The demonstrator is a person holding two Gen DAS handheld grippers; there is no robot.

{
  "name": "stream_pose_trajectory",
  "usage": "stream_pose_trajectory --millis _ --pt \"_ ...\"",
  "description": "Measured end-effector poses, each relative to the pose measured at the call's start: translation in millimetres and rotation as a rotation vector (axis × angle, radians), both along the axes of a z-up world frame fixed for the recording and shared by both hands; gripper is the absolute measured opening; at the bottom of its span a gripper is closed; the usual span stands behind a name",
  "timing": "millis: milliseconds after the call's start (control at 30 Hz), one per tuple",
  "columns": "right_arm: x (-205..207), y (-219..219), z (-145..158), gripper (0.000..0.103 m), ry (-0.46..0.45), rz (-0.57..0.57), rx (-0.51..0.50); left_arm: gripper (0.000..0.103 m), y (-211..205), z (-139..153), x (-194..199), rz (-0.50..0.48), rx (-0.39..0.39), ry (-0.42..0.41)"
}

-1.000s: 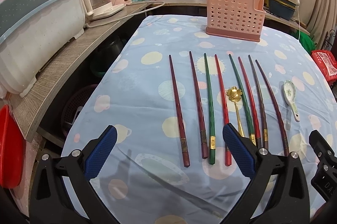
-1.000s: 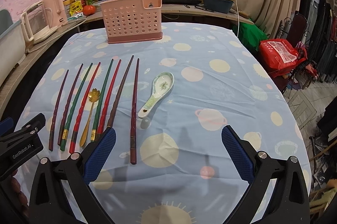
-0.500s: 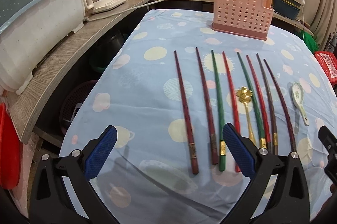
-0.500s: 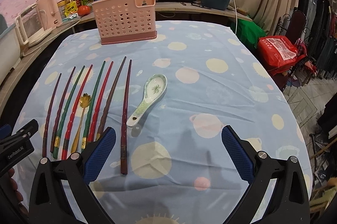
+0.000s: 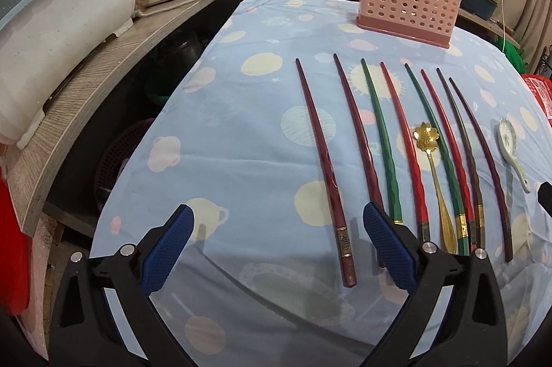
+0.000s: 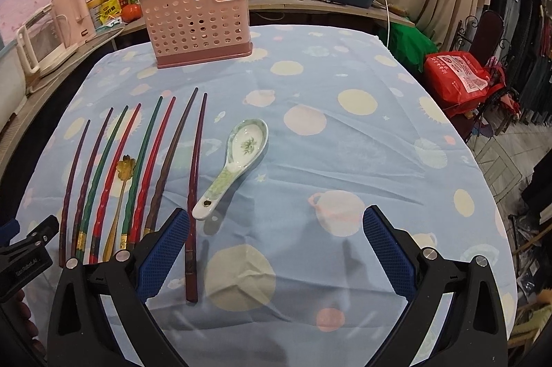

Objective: Organize utensils
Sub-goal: 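Move right tool to the white ceramic spoon while left tool approaches a dark red chopstick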

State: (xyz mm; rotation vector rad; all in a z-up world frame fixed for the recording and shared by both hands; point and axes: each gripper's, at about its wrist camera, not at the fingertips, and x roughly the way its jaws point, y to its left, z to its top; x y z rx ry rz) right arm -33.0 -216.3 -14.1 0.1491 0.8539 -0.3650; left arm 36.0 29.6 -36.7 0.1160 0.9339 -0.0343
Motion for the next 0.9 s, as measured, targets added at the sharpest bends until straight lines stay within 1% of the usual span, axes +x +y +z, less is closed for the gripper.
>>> stream_pose_trajectory --millis 100,333,433,533,633,700,733,800,833,867,900 --pt "2.4 -0.4 0.3 0.096 -0.001 -0.001 0.003 0.094 -0.9 -1.7 2.1 -0.006 -0.003 0.005" --pt "19.4 2.0 -1.2 0.096 -0.008 0.006 0.015 0.077 -3.2 -11.7 7.6 -0.027 -0.019 0.046" --pt "29.4 5.1 -6.1 0.093 0.003 0.012 0.012 0.072 -4.5 -14.8 7.9 -0.035 -0.024 0.057" --pt "37.2 5.6 -12.0 0.087 0.020 0.014 0.028 0.068 -3.9 -16.7 7.8 -0.042 -0.038 0.062" --pt "43.5 4.1 -18.1 0.080 0.032 0.009 0.055 0.061 -5.7 -16.8 7.5 -0.058 -0.044 0.059" --pt "45.4 3.8 -21.4 0.075 0.038 0.009 0.065 0.055 -6.9 -16.3 6.9 -0.072 -0.051 0.058" --pt "45.8 3.4 -23.3 0.074 0.042 0.010 0.069 0.050 -7.8 -16.0 6.6 -0.080 -0.055 0.058" --pt "46.3 1.3 -27.1 0.066 0.053 0.008 0.084 0.044 -10.1 -15.4 6.0 -0.096 -0.061 0.058" --pt "45.9 -0.4 -28.5 0.064 0.056 0.007 0.091 0.040 -10.7 -15.2 5.6 -0.100 -0.065 0.059" --pt "45.5 -1.8 -30.2 0.060 0.059 0.006 0.099 0.035 -11.3 -14.9 5.0 -0.105 -0.069 0.059" --pt "45.3 -2.8 -31.5 0.054 0.064 0.004 0.103 0.033 -11.7 -14.6 4.7 -0.109 -0.073 0.060"
